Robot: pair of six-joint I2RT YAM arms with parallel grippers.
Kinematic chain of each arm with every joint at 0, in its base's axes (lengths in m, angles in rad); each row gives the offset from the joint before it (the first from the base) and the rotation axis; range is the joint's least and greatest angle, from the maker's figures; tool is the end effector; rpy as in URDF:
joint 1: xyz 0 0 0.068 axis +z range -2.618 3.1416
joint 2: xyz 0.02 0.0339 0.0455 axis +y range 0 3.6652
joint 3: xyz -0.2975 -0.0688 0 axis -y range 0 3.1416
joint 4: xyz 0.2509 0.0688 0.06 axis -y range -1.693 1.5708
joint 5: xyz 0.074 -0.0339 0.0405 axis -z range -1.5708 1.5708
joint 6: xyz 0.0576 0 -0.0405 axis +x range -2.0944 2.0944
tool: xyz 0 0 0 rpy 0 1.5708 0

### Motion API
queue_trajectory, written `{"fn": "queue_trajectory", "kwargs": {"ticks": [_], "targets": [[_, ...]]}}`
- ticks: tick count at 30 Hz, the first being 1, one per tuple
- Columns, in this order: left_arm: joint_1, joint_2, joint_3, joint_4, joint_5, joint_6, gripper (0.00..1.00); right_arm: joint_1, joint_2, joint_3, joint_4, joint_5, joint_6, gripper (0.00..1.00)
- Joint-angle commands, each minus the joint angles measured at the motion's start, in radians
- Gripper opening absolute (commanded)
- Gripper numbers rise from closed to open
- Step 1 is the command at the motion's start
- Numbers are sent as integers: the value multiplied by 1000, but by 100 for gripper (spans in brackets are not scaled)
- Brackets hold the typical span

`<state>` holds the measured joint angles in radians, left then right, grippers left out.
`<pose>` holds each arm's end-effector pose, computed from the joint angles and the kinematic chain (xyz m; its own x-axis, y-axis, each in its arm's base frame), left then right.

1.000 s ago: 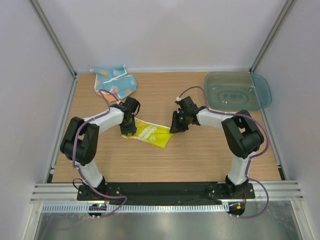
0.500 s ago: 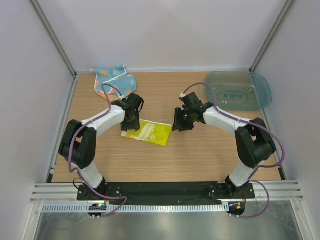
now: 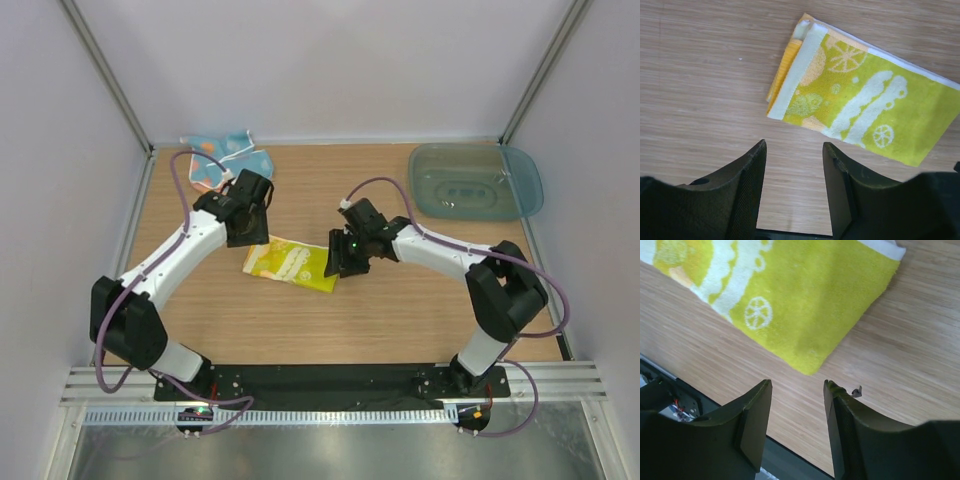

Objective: Roll the towels
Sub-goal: Roll the towel

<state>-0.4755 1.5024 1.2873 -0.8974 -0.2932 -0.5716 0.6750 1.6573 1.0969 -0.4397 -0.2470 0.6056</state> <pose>0.2874 -0.1293 0.2996 -0.8462 -0.1468 -0.5123 -0.1584 0.9872 -0.0213 0.2725 0.2361 0.2181 -0.9438 -0.0484 -0.3270 -0.2090 0.8539 0.4767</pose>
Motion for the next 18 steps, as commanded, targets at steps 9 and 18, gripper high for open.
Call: {"fn": "queue_trajectory", "kwargs": {"ticks": [9, 18], "targets": [[3, -162, -77, -48, -8, 3, 50, 24, 136, -34, 110, 15, 45, 47], [3, -179, -109, -40, 8, -2, 49, 129, 141, -114, 162, 49, 112, 28]]}}
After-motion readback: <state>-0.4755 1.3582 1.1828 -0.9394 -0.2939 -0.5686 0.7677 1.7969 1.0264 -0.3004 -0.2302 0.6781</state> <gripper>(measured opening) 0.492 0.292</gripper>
